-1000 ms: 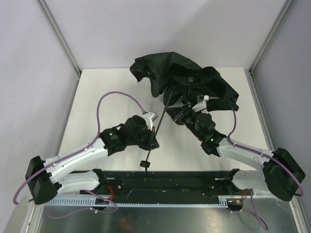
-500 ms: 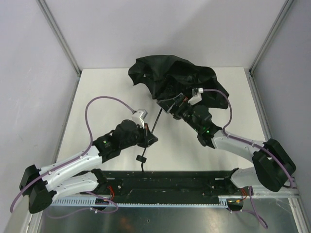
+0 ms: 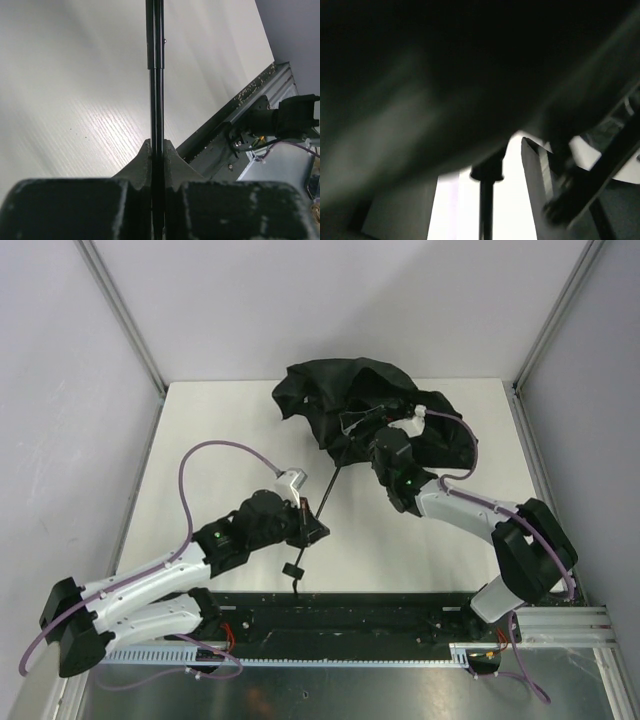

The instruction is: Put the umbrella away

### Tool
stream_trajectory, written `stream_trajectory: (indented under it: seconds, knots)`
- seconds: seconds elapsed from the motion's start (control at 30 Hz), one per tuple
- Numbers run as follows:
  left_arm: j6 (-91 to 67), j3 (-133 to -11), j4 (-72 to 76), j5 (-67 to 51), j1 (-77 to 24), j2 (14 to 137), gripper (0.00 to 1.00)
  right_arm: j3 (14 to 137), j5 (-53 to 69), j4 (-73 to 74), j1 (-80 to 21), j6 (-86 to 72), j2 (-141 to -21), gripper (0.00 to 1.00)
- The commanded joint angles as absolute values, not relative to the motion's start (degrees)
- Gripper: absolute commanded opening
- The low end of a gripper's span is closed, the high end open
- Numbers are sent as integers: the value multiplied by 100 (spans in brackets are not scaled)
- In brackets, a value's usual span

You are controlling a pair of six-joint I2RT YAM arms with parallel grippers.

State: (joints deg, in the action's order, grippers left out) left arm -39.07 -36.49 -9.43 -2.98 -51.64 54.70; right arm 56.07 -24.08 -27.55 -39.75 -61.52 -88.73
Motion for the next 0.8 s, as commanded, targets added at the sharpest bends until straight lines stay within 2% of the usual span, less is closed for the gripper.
stream_trajectory:
  seconds: [0.0,0.13,0.27,0.33,0.37,0.43,0.53,0.67,0.77]
  knots:
    - [-3840,-3735,-256,-312,-5302,5190,0,5906,-3447,-2514,-3809,-6515,-9000,66]
    - [-3861,-3685,-254,-236,-5340,5067,0,5921,-3376,-2716,-3616,-6496,-9155,61]
    - [-3903,-3643,-253,-178,-5336,5047,0,5938,-3027,-2921,-3443,-6205,-9190,29]
    - [-4034,-3618,-261,-86,-5320,5111,0,5932,-2570,-2837,-3394,-5873,-9105,10]
    - [-4118,-3615,-258,-78,-5288,5179,0,5923,-2146,-2702,-3385,-5723,-9008,5]
    - [-4198,-3655,-256,-46,-5211,5360,0,5750,-1380,-2515,-3542,-5348,-8659,1]
    - [-4117,-3812,-251,-22,-5089,5628,0,4863,-926,-2750,-4254,-5463,-8028,0]
    - [-3806,-4186,-266,212,-5065,5874,0,3621,-1366,-3703,-5324,-5994,-7517,0]
    - [-3768,-4224,-267,253,-5067,5826,0,3349,-1680,-3693,-5261,-5697,-7078,0]
